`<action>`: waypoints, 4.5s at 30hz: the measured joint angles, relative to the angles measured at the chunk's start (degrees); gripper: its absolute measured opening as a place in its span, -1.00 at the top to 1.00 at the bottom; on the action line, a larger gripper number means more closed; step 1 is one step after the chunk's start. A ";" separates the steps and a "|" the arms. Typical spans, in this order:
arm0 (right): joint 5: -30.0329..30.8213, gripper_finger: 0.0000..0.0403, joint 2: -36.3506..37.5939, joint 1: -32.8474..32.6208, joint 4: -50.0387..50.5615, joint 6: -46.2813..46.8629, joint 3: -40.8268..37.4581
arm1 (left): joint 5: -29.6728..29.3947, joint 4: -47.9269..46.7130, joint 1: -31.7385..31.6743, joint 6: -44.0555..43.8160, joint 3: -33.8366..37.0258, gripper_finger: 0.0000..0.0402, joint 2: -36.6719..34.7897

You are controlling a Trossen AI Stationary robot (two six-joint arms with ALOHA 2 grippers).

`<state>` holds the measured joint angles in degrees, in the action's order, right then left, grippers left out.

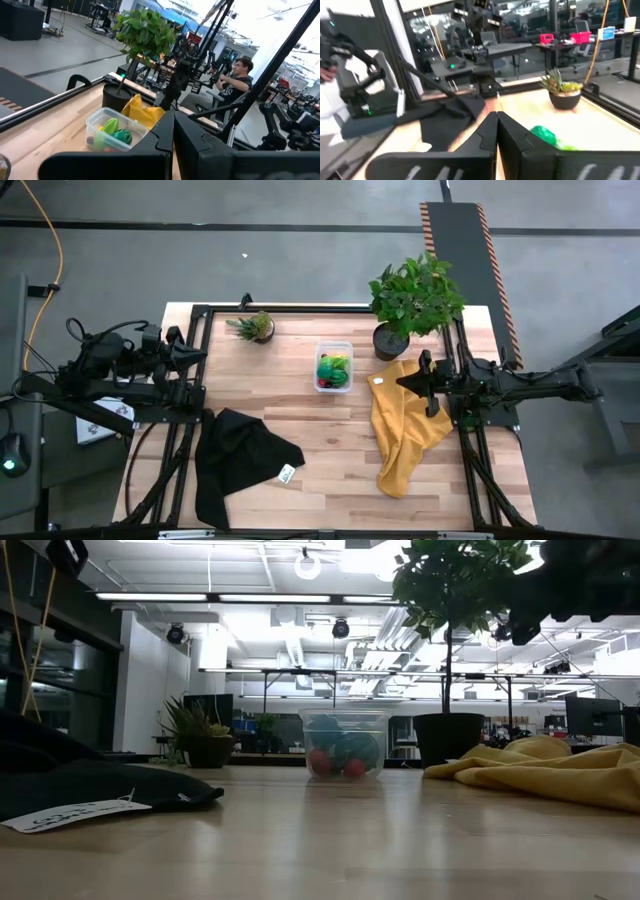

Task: Pick and placing Produce into tupperware
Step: Return to Home Position

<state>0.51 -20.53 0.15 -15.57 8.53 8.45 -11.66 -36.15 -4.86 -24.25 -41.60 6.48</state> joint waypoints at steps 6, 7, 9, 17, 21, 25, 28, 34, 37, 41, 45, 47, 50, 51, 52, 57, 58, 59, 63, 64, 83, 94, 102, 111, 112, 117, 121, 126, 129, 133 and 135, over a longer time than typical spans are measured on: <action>1.47 1.00 0.00 -1.24 1.60 -1.66 0.00 | 0.02 -1.48 0.02 0.44 0.00 1.00 0.00; 1.47 1.00 0.00 -1.25 1.75 -1.95 0.00 | 0.02 -1.42 0.00 0.44 0.00 1.00 0.00; 1.89 1.00 -0.02 -1.23 2.16 -1.99 0.00 | 0.02 -1.39 0.01 0.62 0.00 1.00 0.00; 2.01 1.00 -0.11 -1.23 1.10 -2.55 0.00 | 0.12 -1.43 0.00 0.66 0.00 1.00 0.00; 2.01 1.00 -0.11 -1.23 0.96 -2.57 0.00 | 0.24 -1.45 0.00 0.65 0.00 1.00 0.00; 1.99 1.00 -0.15 -1.23 0.96 -3.16 0.00 | 0.24 -1.44 0.01 0.97 0.00 1.00 0.00; 1.99 1.00 -0.15 -1.23 0.63 -3.49 0.00 | 0.26 -1.41 0.00 1.40 0.00 1.00 0.00; 2.06 1.00 -0.98 -1.85 0.66 -3.01 0.00 | 0.24 -1.39 0.01 1.49 0.00 1.00 0.00; 2.65 1.00 -1.71 -2.19 0.65 -3.01 0.00 | 0.25 -1.38 0.01 1.49 0.00 1.00 0.00; 2.90 1.00 -2.40 -2.19 0.25 -2.55 0.00 | 0.24 -1.37 0.00 1.49 0.00 1.00 0.00; 2.95 1.00 -2.36 -2.19 0.26 -3.48 0.00 | 0.24 -1.37 0.01 1.49 0.00 1.00 0.00; 2.95 1.00 -2.34 -2.19 0.30 -3.46 0.00 | 0.24 -1.35 0.02 1.49 0.00 1.00 0.00; 2.95 1.00 -2.34 -2.19 0.30 -3.21 0.00 | 0.24 -1.36 0.00 1.49 0.00 1.00 0.00; 2.95 1.00 -2.34 -2.19 0.14 -3.20 -0.12 | 0.24 -1.37 0.01 1.49 0.00 1.00 0.00; 2.93 1.00 -2.31 -2.19 -1.19 -2.99 -0.84 | 0.24 -1.35 0.00 1.49 0.00 1.00 0.00; 1.84 1.00 -1.01 -2.19 -12.89 -2.57 -5.38 | 0.25 -1.33 0.00 1.46 0.00 1.00 0.00; 1.84 1.00 -0.63 -2.19 -13.51 -2.95 -5.64 | 0.25 -1.36 0.02 1.46 0.00 1.00 0.00; 1.92 1.00 -0.48 -2.17 -13.45 -3.34 -5.81 | 0.25 -1.36 0.01 1.46 0.00 1.00 0.00; 2.09 1.00 -0.35 -2.19 -15.02 -2.95 -7.79 | 0.26 -1.41 0.02 1.46 0.00 1.00 0.00; 2.08 1.00 -0.35 -2.19 -15.12 -2.59 -7.88 | 0.26 -1.46 0.02 1.46 0.00 1.00 -0.02; 0.11 1.00 -0.31 -2.19 0.65 -6.01 -7.89 | 0.26 -2.06 0.00 1.69 0.00 1.00 -0.02; -1.16 1.00 0.44 -2.19 7.81 -8.74 -7.91 | 0.26 -2.96 0.02 0.04 0.00 1.00 -0.01; -1.33 1.00 7.05 -1.93 15.46 -9.07 -7.73 | 0.24 -2.98 0.00 -0.24 0.00 1.00 0.00; -1.53 1.00 12.59 -1.93 16.19 -9.92 -7.52 | 0.24 -2.99 0.01 -0.28 0.00 1.00 -0.01; -1.53 1.00 13.13 -1.93 16.19 -9.91 -7.52 | 0.24 -2.99 0.01 -0.28 0.00 1.00 -0.01; -1.55 1.00 15.95 -1.93 16.24 -10.03 -7.45 | 0.24 -2.99 0.01 -0.28 0.00 1.00 -0.02; -1.55 1.00 19.11 -1.95 16.24 -10.13 -7.43 | 0.24 -2.97 0.01 -0.27 0.00 1.00 -0.01; -1.61 1.00 20.35 -1.93 15.56 -11.58 -7.34 | 0.23 -2.99 0.02 -0.21 0.00 1.00 -0.02; -1.55 1.00 20.37 -1.93 15.12 -11.10 -7.34 | 0.22 -2.99 0.01 -0.20 -0.02 1.00 0.00; -0.81 1.00 20.37 -1.93 15.23 -9.43 -7.34 | 0.22 -2.98 0.02 -0.17 -0.02 1.00 0.00; 0.44 1.00 20.22 -1.93 16.12 -7.81 -7.34 | 0.22 -2.96 0.02 -0.15 -0.02 1.00 0.00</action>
<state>0.95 -0.32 -1.78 0.55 0.72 1.10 -11.44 -39.11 -4.84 -24.40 -41.63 6.48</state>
